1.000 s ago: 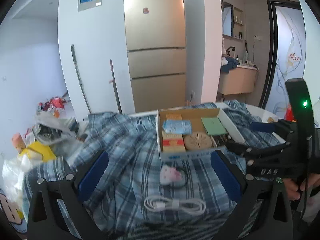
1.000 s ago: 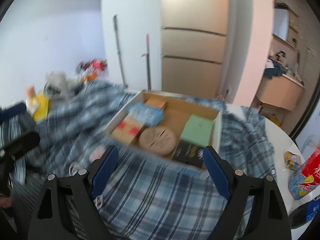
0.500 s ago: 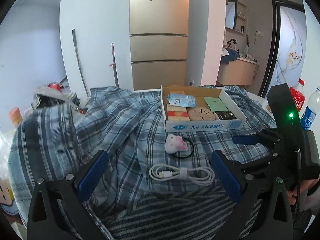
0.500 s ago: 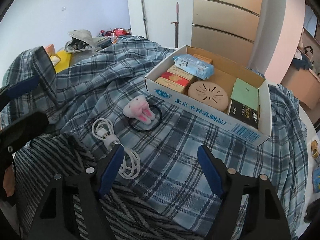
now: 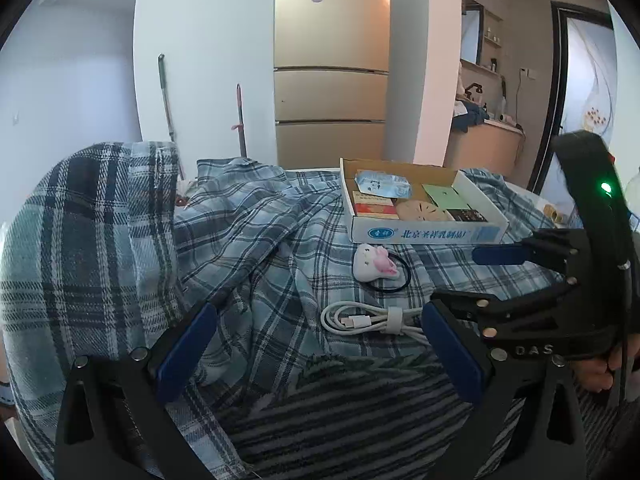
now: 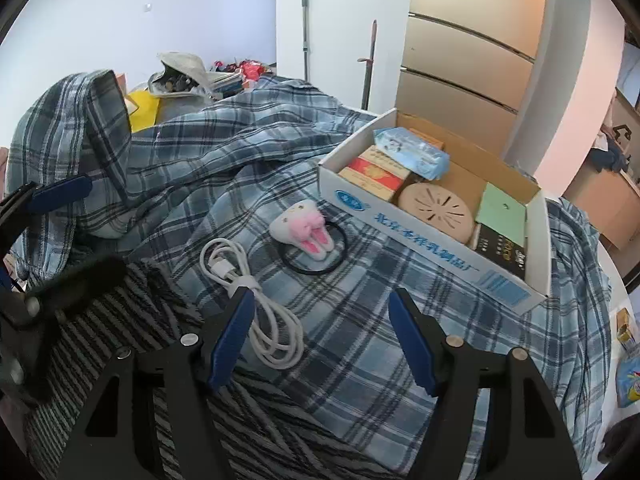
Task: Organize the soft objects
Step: 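Raise both open grippers away from the box, then lower the right gripper onto the white cable and close on it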
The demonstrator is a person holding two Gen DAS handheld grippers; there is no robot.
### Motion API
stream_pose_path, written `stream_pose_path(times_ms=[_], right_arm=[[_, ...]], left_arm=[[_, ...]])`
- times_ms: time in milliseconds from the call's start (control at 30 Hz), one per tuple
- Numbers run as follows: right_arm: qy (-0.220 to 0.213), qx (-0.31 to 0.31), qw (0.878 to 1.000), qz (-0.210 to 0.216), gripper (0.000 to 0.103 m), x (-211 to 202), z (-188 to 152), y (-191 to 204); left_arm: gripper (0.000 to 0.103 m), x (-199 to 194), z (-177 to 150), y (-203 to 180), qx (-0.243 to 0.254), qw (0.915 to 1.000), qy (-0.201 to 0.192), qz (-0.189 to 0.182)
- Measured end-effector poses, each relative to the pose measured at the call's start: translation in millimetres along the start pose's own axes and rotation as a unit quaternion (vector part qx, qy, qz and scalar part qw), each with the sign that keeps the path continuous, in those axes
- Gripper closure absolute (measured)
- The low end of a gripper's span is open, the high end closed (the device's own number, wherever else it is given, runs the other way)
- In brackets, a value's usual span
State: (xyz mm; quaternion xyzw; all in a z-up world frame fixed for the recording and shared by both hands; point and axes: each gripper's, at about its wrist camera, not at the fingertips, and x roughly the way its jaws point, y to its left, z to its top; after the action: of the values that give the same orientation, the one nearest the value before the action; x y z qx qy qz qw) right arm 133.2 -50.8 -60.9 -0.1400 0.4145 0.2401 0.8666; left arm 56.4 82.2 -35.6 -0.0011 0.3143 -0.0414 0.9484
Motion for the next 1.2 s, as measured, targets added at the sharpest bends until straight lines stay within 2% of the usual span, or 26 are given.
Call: stream_pose_path(times_ms=[100, 233, 300, 533, 600, 733, 933, 1100, 1200], right_arm=[[0.007, 0.026, 1.000, -0.002, 0.034, 2, 2, -4], [-0.001, 0.039, 0.999, -0.005, 0.034, -1, 0, -3], [0.002, 0.039, 0.999, -0.008, 0.034, -1, -3, 1], [0.019, 0.067, 0.997, -0.018, 0.036, -7, -19, 16], [0.021, 0.066, 0.997, -0.020, 0.041, -4, -14, 19], [0.020, 0.108, 0.994, 0.013, 0.041, -2, -8, 11], [0.015, 0.086, 0.996, -0.007, 0.042, -3, -13, 12], [0.017, 0.098, 0.995, -0.008, 0.042, -4, -18, 1], [0.012, 0.099, 0.995, 0.008, 0.042, -6, -14, 4]], left_arm=[[0.000, -3, -2, -1, 0.002, 0.9999, -0.011, -0.007], [0.000, 3, -5, -2, 0.004, 1.0000, -0.002, -0.009], [0.000, 4, -4, 1, -0.004, 0.9998, -0.003, -0.019], [0.000, 8, -5, 6, -0.017, 0.9997, 0.004, -0.018], [0.000, 8, -5, 6, -0.019, 0.9997, 0.004, -0.018], [0.000, 5, -6, 9, -0.028, 0.9994, 0.001, -0.018], [0.001, -10, -4, 5, -0.024, 0.9988, -0.042, 0.009], [0.001, -10, -3, 11, -0.035, 0.9985, -0.042, 0.009], [0.001, -10, -3, 16, -0.044, 0.9983, -0.037, 0.010]])
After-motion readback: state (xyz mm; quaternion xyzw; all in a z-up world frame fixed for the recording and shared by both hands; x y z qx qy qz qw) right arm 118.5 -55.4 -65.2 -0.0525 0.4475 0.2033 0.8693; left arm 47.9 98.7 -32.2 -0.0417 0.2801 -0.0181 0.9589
